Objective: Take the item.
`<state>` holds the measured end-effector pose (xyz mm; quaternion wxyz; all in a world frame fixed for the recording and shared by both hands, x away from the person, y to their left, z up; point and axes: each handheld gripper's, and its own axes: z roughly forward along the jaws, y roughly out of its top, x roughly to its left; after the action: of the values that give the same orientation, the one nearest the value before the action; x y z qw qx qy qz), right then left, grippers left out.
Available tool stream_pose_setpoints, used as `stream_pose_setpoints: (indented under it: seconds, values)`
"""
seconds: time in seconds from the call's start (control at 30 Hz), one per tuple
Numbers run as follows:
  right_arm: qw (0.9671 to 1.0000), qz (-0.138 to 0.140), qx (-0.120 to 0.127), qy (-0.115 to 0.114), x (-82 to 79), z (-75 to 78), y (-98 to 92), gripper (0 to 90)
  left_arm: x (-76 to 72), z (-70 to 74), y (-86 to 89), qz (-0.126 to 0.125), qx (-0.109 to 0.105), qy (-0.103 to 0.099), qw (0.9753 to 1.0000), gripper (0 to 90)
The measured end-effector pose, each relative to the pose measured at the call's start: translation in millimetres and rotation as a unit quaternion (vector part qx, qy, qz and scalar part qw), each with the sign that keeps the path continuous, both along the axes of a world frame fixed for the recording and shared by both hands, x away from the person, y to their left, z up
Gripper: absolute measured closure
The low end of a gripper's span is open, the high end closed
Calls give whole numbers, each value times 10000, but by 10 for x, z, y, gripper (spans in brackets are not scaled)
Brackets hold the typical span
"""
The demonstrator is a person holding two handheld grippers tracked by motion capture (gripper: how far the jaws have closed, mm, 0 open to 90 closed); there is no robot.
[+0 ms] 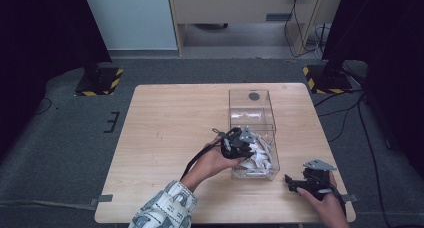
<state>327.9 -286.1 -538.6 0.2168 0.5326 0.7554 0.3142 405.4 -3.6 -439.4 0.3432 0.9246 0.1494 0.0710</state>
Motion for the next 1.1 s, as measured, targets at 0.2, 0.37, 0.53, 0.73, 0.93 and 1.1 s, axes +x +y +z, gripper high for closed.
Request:
stream_pose_setpoints:
  seconds: [0.2, 0.37, 0.53, 0.73, 0.93, 1.1]
  values:
    - [10000, 0, 0, 0, 0, 0, 0, 17, -10, 65, 23, 77, -152, -42, 9998, 893]
    - [10000, 0, 0, 0, 0, 0, 0, 17, 14, 155, 115, 174, -421, -74, 9989, 897]
    - [10000, 1, -1, -1, 0, 0, 0, 17, 35, 207, 176, 249, -551, -94, 9981, 896]
    - [10000, 1, -1, -1, 0, 0, 0, 16, 61, 265, 232, 262, -723, -123, 9970, 897]
    - [10000, 0, -1, 0, 0, 0, 0, 16, 70, 278, 248, 224, -745, -101, 9969, 897]
    - [10000, 0, -1, -1, 0, 0, 0, 16, 80, 306, 287, 279, -822, -163, 9961, 897]
